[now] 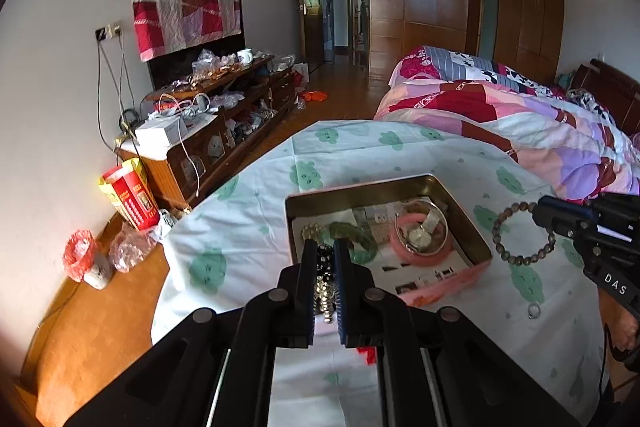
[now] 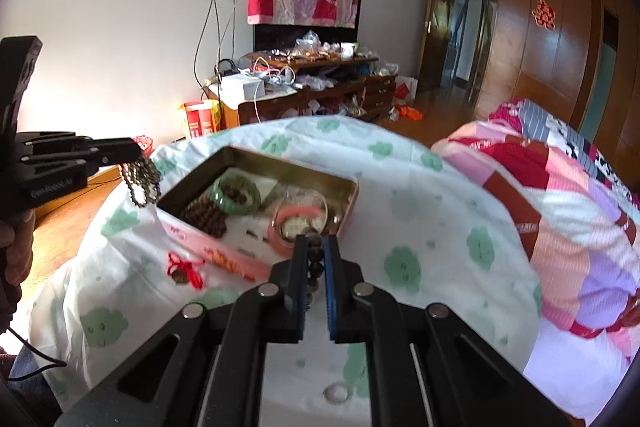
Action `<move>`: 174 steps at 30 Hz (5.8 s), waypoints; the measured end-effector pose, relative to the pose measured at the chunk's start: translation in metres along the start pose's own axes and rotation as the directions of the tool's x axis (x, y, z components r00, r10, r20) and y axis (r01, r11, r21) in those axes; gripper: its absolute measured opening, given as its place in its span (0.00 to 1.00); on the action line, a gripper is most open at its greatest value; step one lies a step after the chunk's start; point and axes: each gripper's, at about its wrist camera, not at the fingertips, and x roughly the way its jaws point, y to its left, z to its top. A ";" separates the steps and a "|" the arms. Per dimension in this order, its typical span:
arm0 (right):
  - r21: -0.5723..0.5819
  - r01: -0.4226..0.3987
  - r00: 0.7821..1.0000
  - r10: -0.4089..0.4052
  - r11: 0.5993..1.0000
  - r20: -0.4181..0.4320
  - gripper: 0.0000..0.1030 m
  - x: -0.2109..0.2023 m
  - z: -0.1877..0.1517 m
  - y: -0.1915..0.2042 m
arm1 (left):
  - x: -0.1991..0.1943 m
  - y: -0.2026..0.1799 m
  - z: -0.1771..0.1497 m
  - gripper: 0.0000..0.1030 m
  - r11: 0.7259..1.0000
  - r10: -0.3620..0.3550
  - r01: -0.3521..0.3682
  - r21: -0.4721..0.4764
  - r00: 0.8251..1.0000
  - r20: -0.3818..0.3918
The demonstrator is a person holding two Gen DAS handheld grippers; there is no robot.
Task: Organize jewelry
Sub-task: 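Carry gold chain and beaded bracelet into the tin and open both tools, then withdraw both open tools from the tin, then close the right tool on the red tassel charm, then lower the red tassel charm into the tin and open the right tool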
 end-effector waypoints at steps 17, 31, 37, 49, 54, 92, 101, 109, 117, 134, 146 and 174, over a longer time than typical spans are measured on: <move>-0.025 -0.030 0.999 0.031 0.999 0.029 0.09 0.053 0.038 0.009 | 0.050 -0.017 0.019 0.07 0.996 0.072 -0.070 0.053 0.996 -0.046; -0.015 -0.046 0.998 0.045 0.999 -0.033 0.09 0.077 0.030 0.009 | 0.068 -0.009 0.016 0.07 0.998 0.050 -0.047 0.039 0.995 -0.084; -0.008 -0.032 0.998 0.032 0.999 -0.045 0.10 0.080 0.027 0.006 | 0.063 -0.002 0.012 0.60 0.996 0.084 -0.082 0.035 0.995 -0.062; 0.038 -0.003 0.998 0.005 0.999 -0.057 0.37 0.084 0.022 -0.006 | 0.049 0.031 0.001 0.76 0.980 0.196 -0.196 -0.025 0.981 -0.016; 0.050 0.001 0.999 0.001 0.999 -0.051 0.45 0.076 0.018 -0.008 | 0.047 0.046 -0.018 0.76 0.966 0.247 -0.250 -0.071 0.967 -0.057; -0.030 -0.212 0.943 0.196 0.977 -0.267 0.05 0.093 -0.043 0.086 | 0.038 0.032 -0.099 0.77 0.958 0.167 -0.211 -0.196 0.962 -0.218; -0.008 -0.211 0.956 0.205 0.977 -0.208 0.05 0.061 -0.051 0.073 | 0.039 0.002 -0.098 0.77 0.976 0.132 -0.165 -0.140 0.967 -0.218; 0.022 -0.195 0.965 0.196 0.980 -0.171 0.05 0.045 -0.051 0.065 | 0.038 -0.013 -0.096 0.77 0.979 0.152 -0.177 -0.099 0.964 -0.219; 0.031 -0.194 0.972 0.196 0.981 -0.126 0.05 0.028 -0.045 0.059 | 0.034 -0.021 -0.091 0.77 0.980 0.170 -0.188 -0.069 0.963 -0.210; 0.023 -0.182 0.980 0.184 0.983 -0.074 0.05 0.014 -0.032 0.051 | 0.026 -0.023 -0.077 0.77 0.979 0.185 -0.197 -0.052 0.967 -0.177; -0.008 -0.225 0.937 0.214 0.974 -0.277 0.42 0.075 -0.052 0.068 | 0.047 -0.012 -0.093 0.77 0.975 0.192 -0.213 -0.069 0.952 -0.238; -0.040 -0.127 0.992 0.126 0.991 -0.025 0.03 0.043 0.035 0.034 | 0.051 -0.016 0.005 0.77 0.976 0.216 -0.216 -0.012 0.975 -0.056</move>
